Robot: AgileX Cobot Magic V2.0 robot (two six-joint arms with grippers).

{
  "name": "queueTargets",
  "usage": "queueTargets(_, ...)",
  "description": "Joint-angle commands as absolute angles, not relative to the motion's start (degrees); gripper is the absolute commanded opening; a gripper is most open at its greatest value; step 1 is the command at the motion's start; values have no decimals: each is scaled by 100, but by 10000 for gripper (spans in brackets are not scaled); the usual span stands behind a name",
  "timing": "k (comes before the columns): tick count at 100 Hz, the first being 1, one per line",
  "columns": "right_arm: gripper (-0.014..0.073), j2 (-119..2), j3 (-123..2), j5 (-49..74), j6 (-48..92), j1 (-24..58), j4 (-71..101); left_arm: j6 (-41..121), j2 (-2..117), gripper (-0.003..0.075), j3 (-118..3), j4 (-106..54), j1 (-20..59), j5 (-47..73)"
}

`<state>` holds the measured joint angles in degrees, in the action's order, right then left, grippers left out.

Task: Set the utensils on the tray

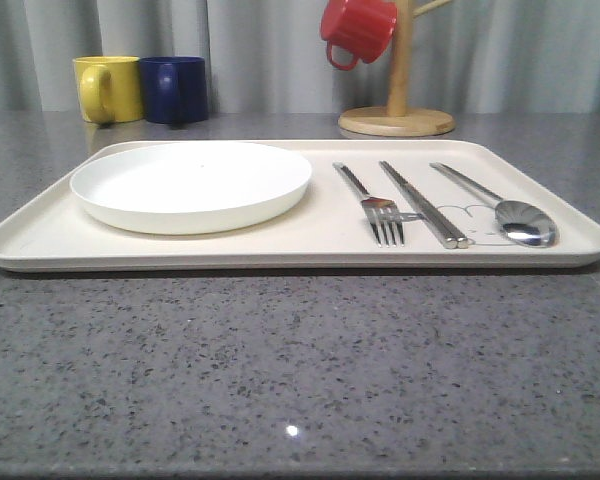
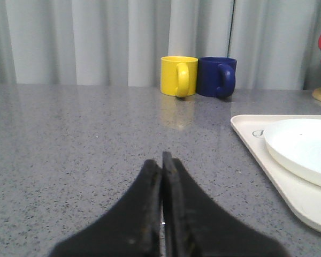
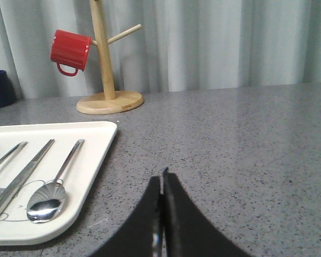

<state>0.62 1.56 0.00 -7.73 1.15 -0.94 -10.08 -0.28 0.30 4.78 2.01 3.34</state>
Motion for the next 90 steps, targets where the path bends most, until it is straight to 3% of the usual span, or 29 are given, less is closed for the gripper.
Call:
queueTargets(1, -69, 168, 157, -461, -719, 80, -101, -1081, -229, -19, 183, 488, 246, -91)
queueTargets(90, -69, 168, 157, -461, -719, 80, -101, -1081, -219, -19, 183, 542, 246, -283)
